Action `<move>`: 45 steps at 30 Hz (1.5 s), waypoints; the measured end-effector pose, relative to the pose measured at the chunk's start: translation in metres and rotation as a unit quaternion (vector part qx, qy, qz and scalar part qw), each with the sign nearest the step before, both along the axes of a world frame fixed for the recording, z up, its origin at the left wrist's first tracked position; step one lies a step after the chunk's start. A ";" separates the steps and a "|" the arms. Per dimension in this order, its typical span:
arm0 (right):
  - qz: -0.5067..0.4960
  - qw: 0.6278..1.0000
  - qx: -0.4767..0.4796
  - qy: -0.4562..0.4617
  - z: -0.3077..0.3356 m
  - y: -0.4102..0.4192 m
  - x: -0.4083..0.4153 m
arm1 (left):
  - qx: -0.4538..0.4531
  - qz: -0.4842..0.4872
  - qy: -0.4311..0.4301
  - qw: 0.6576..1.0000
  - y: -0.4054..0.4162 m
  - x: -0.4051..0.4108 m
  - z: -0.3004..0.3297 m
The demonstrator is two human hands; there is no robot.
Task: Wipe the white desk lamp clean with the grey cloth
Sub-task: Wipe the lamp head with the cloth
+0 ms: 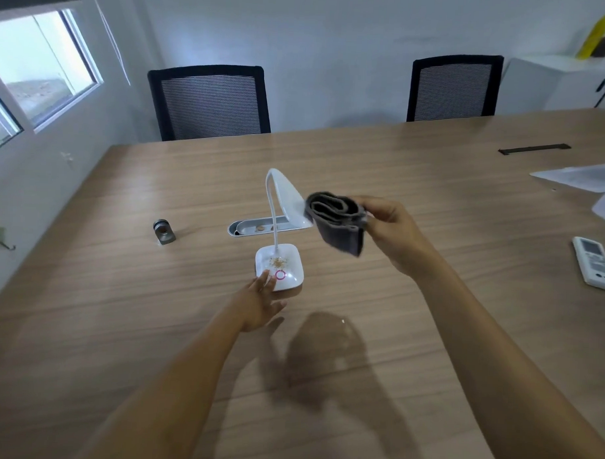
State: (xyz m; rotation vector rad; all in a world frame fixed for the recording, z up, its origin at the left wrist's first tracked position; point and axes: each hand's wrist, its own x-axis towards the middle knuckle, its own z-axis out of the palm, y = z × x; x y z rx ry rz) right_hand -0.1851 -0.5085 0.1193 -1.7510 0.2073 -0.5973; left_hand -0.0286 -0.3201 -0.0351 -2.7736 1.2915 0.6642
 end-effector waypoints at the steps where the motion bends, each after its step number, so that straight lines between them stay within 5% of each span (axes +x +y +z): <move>1: -0.003 1.000 0.013 0.004 -0.003 -0.002 -0.005 | -0.001 -0.002 0.001 1.000 0.000 -0.001 0.001; 11: -0.069 0.993 0.095 -0.005 0.078 0.002 0.043 | 0.022 -0.001 0.002 1.000 0.001 0.005 -0.003; 18: -0.009 0.979 0.043 0.198 0.066 0.012 0.066 | 0.004 0.010 0.005 1.000 0.003 0.008 -0.009; 24: -0.041 0.974 0.088 0.206 0.056 -0.021 0.050 | 0.063 -0.065 -0.037 0.995 0.001 0.011 -0.011; 28: -0.001 0.967 0.202 0.154 0.071 -0.017 0.051 | 0.006 -0.004 -0.011 1.000 0.003 0.009 -0.010; 31: 0.062 0.966 0.200 0.153 0.075 -0.004 0.056 | -0.012 0.014 -0.003 1.000 0.002 0.008 -0.012; 34: 0.073 0.965 0.187 0.170 0.060 0.000 0.057 | -0.011 0.014 0.001 1.000 0.001 0.008 -0.011; 39: -0.020 0.939 0.308 0.152 0.015 -0.022 0.037 | -0.045 -0.005 0.014 0.999 0.002 0.004 -0.005; 45: -0.130 0.925 0.261 0.244 -0.064 -0.023 0.040 | -0.111 0.036 0.027 0.993 0.011 0.007 -0.014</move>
